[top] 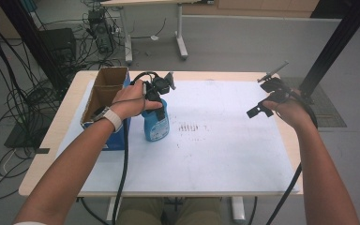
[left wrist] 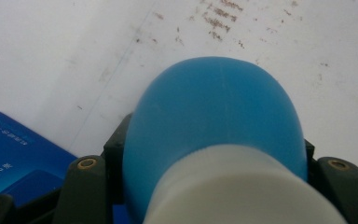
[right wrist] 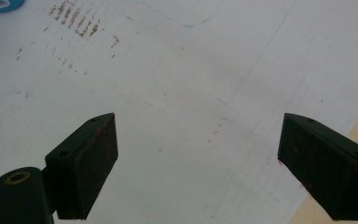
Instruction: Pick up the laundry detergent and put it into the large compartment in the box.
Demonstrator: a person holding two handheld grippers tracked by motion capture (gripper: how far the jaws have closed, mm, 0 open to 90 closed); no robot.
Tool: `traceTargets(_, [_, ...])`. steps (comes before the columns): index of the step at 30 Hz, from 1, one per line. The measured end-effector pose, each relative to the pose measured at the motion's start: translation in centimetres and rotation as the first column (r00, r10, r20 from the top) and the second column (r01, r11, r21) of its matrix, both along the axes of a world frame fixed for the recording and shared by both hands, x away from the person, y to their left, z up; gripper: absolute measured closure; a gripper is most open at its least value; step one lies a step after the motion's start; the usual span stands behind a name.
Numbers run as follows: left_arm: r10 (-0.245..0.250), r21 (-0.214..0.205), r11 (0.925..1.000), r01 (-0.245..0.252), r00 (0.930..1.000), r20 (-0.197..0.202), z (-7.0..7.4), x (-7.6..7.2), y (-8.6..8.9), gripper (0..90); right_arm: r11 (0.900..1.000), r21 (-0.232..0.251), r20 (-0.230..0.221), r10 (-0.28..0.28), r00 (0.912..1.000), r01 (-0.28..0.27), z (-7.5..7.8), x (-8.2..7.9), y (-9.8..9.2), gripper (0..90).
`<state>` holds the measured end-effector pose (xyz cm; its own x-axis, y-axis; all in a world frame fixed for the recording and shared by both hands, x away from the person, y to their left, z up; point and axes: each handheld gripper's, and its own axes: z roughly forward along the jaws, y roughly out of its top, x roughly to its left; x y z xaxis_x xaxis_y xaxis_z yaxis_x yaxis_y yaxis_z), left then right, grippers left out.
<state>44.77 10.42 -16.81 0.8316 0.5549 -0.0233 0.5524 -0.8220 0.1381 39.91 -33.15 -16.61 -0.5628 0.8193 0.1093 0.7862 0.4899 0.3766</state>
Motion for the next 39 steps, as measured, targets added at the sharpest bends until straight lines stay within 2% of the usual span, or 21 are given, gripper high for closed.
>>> traceTargets(39, [-0.014,-0.003,0.9999,0.014,0.9998,0.013,-0.03,-0.30,0.07,39.8,1.0000,0.004,0.002,-0.006,1.0000,0.006,0.08,-0.19,-0.26,12.1])
